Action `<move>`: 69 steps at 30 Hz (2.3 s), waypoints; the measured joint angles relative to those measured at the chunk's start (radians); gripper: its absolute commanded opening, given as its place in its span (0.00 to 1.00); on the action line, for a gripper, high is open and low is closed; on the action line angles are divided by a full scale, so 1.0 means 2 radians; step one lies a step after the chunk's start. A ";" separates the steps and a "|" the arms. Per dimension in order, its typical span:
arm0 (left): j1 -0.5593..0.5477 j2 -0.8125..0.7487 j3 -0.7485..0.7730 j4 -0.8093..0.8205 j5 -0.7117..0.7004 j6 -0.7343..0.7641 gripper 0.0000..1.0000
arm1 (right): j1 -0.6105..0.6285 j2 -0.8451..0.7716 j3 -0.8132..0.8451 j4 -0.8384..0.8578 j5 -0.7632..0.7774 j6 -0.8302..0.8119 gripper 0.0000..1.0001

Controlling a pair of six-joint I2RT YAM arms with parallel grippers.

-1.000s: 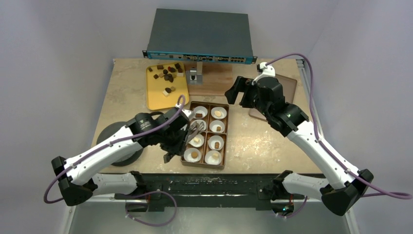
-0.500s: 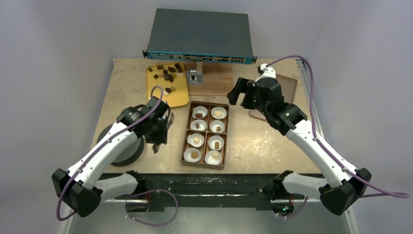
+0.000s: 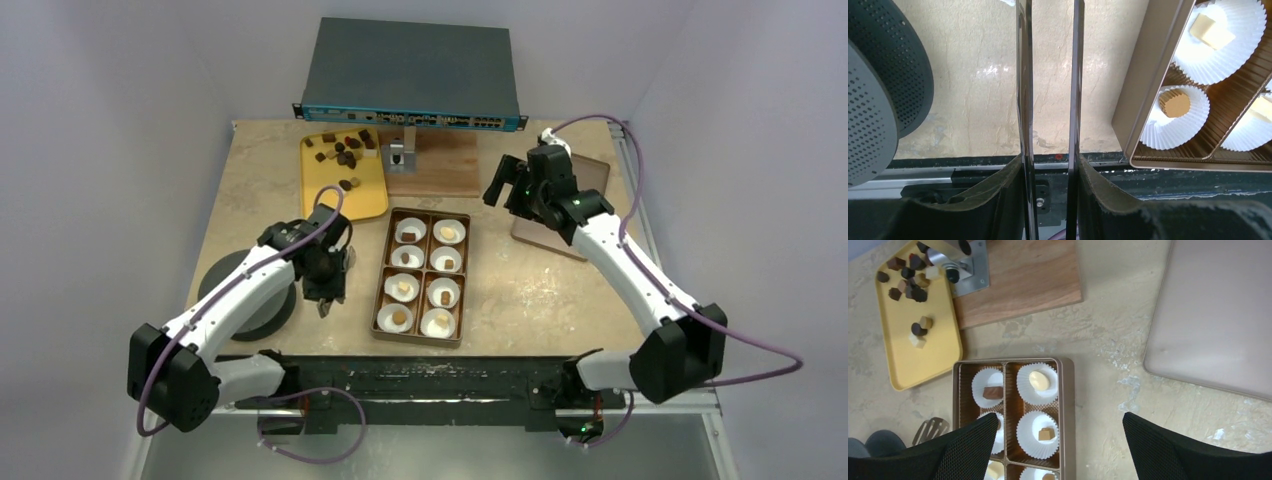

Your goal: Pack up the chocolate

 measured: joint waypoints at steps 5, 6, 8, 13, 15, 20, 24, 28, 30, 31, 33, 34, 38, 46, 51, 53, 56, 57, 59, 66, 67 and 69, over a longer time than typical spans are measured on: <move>0.002 0.024 -0.001 0.021 0.005 0.002 0.35 | -0.008 0.074 0.038 -0.017 -0.016 0.023 0.90; 0.003 0.028 -0.001 0.025 0.007 0.004 0.35 | -0.011 0.090 0.047 -0.019 -0.019 0.027 0.90; 0.003 0.035 -0.003 0.033 0.012 0.005 0.35 | -0.018 0.122 0.061 -0.022 -0.023 0.034 0.90; 0.004 0.057 -0.021 0.051 0.019 0.006 0.35 | -0.045 0.172 0.067 -0.027 -0.031 0.043 0.89; 0.004 0.065 -0.027 0.054 0.021 0.006 0.35 | -0.058 0.189 0.067 -0.027 -0.032 0.047 0.88; 0.004 0.093 -0.030 0.058 0.024 0.006 0.38 | -0.084 0.221 0.067 -0.022 -0.032 0.051 0.88; 0.007 0.126 -0.030 0.063 0.028 0.013 0.45 | -0.099 0.252 0.069 -0.015 -0.030 0.050 0.88; 0.007 0.151 -0.030 0.074 0.038 0.014 0.54 | -0.108 0.286 0.077 -0.012 -0.030 0.048 0.87; 0.007 0.159 -0.030 0.080 0.041 0.015 0.58 | -0.111 0.303 0.082 -0.010 -0.029 0.046 0.86; 0.007 0.164 -0.030 0.083 0.041 0.015 0.61 | -0.112 0.309 0.085 -0.010 -0.027 0.045 0.86; 0.007 0.173 -0.030 0.087 0.041 0.017 0.67 | -0.114 0.324 0.093 -0.007 -0.026 0.043 0.85; 0.007 0.178 -0.030 0.089 0.040 0.017 0.71 | -0.114 0.329 0.099 -0.009 -0.025 0.041 0.85; 0.008 0.186 -0.027 0.090 0.038 0.019 0.83 | -0.114 0.344 0.125 -0.004 -0.015 0.039 0.81; 0.010 0.172 0.005 0.073 0.026 0.019 0.87 | -0.114 0.369 0.150 -0.007 0.015 0.033 0.59; 0.011 0.142 0.050 0.038 0.005 0.030 0.88 | -0.113 0.375 0.155 -0.011 0.039 0.028 0.41; 0.012 0.128 0.073 0.022 -0.001 0.032 0.88 | -0.111 0.379 0.160 -0.018 0.051 0.027 0.35; 0.013 0.110 0.097 0.007 -0.002 0.037 0.88 | -0.106 0.385 0.168 -0.023 0.066 0.023 0.29; 0.013 0.104 0.104 0.003 -0.001 0.039 0.88 | -0.104 0.387 0.169 -0.024 0.072 0.023 0.27; 0.013 0.093 0.114 -0.004 0.000 0.039 0.88 | -0.097 0.389 0.171 -0.023 0.083 0.021 0.19; 0.013 0.057 0.133 -0.010 0.022 0.039 0.88 | -0.074 0.388 0.165 -0.012 0.102 0.019 0.00; 0.013 0.051 0.134 -0.006 0.030 0.038 0.88 | -0.074 0.385 0.160 -0.006 0.102 0.019 0.00; 0.013 0.040 0.134 0.006 0.052 0.034 0.88 | -0.074 0.378 0.147 0.006 0.101 0.019 0.00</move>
